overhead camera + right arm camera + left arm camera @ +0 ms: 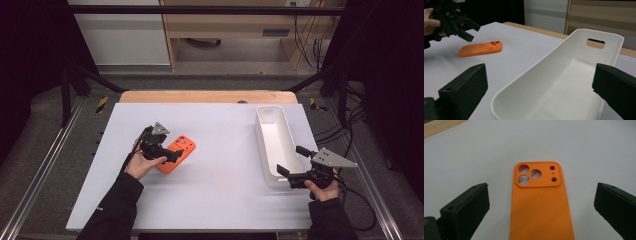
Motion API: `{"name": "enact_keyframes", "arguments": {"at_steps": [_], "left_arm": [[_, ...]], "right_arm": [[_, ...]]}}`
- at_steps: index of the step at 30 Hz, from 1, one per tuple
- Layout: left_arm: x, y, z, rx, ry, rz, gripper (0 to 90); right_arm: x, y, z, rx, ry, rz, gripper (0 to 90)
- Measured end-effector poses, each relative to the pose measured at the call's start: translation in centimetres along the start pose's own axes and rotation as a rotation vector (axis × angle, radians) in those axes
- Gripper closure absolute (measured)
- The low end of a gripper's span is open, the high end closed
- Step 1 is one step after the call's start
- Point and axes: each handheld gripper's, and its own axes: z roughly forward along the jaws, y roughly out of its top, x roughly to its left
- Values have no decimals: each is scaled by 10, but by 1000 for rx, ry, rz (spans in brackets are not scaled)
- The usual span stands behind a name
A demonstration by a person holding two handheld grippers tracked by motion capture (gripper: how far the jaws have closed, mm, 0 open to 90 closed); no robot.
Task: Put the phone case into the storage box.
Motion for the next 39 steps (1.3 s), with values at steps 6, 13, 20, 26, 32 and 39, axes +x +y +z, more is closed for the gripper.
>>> {"name": "enact_keyframes", "arguments": {"at_steps": [6,13,20,26,32,39], "left_arm": [[0,-2,5,17,-7,-4,0],[1,-6,13,53,-9,-11,0],[0,-9,21,96,-12,-13,0],[1,-11,27,130,-17,-18,0],[1,-14,32,148,-20,-23,0],[1,-15,36,167,-25,-20,8]], "right_arm": [[0,0,0,-1,1,0,4],[0,0,0,0,0,1,4],[0,0,0,2,0,0,4],[0,0,0,2,0,1,4],[0,0,1,1,0,0,4],[0,0,0,1,-1,-1,4]]}}
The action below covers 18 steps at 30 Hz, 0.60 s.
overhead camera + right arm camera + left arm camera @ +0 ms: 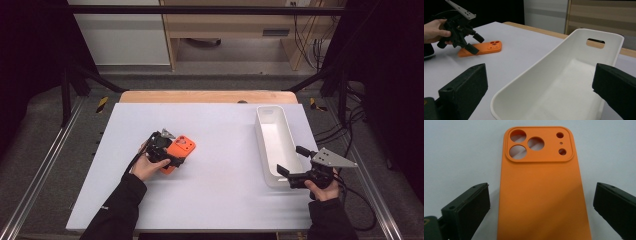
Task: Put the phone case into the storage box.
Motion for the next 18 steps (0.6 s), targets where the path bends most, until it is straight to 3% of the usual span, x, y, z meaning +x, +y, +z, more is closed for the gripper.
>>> {"name": "enact_keyframes", "arguments": {"at_steps": [18], "left_arm": [[0,0,3,22,7,22,78]], "right_arm": [[0,0,0,1,3,1,4]]}}
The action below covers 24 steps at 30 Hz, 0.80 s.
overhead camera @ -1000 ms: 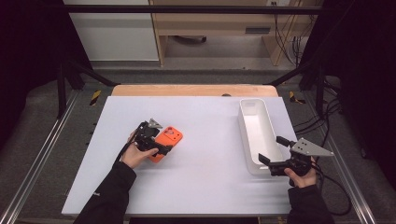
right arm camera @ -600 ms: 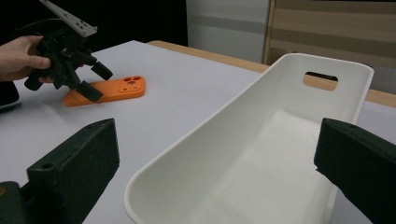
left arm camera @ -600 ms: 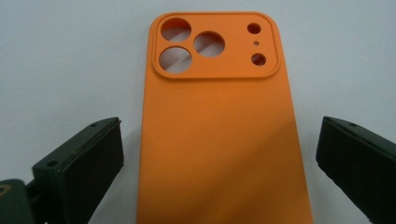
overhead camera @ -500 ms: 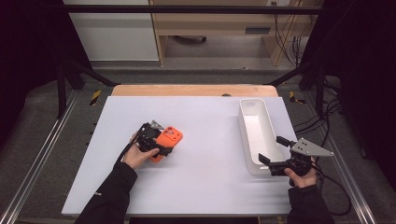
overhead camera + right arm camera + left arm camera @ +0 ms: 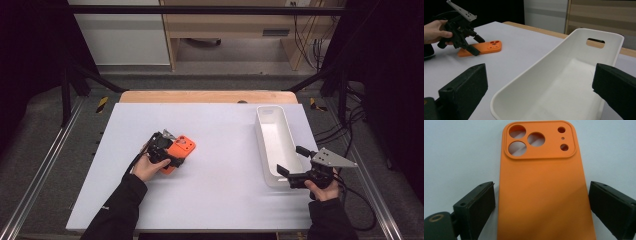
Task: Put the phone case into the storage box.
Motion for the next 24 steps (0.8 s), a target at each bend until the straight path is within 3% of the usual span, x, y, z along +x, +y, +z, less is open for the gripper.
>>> {"name": "enact_keyframes", "arguments": {"at_steps": [14,24], "left_arm": [[1,0,-2,5,-5,17,145],[3,0,-3,-7,-21,3,151]], "right_arm": [[0,0,0,2,-3,1,4],[0,0,0,0,-1,-1,4]]}}
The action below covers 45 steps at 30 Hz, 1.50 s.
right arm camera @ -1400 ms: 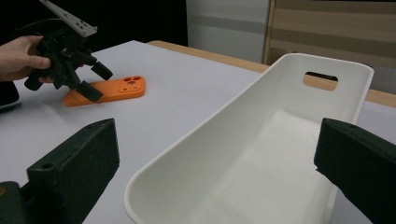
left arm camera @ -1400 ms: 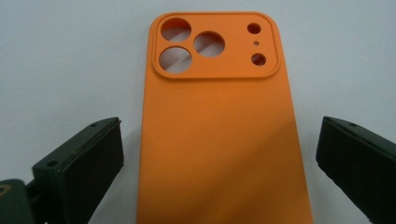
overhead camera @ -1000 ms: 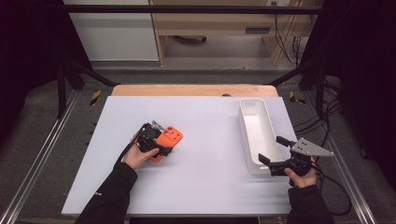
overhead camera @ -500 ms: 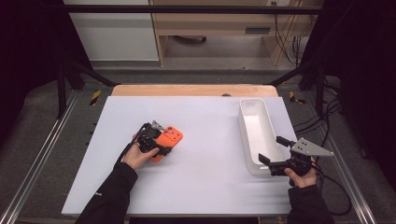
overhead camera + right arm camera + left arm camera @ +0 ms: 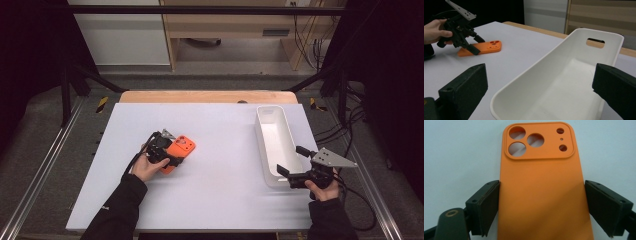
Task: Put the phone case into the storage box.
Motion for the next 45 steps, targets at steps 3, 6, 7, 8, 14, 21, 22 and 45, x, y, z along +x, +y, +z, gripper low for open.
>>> {"name": "enact_keyframes", "arguments": {"at_steps": [3,6,7,8,14,21,22,45], "left_arm": [[-1,1,-2,-8,1,3,151],[-2,3,-6,-24,12,16,152],[-3,3,-8,-34,12,15,152],[-3,4,-9,-41,9,13,152],[-1,5,-19,-64,9,5,152],[-5,8,-30,-93,4,17,152],[-6,9,-31,-98,2,18,152],[-28,18,-57,-169,-33,77,152]], "right_arm": [[0,0,0,4,-4,2,4],[0,0,0,4,-3,1,4],[0,0,0,3,-4,1,4],[0,0,0,2,-2,-1,4],[0,0,0,2,-2,1,4],[0,0,0,1,-2,-1,4],[0,0,0,1,-1,-1,4],[1,0,0,1,2,-10,4]]}}
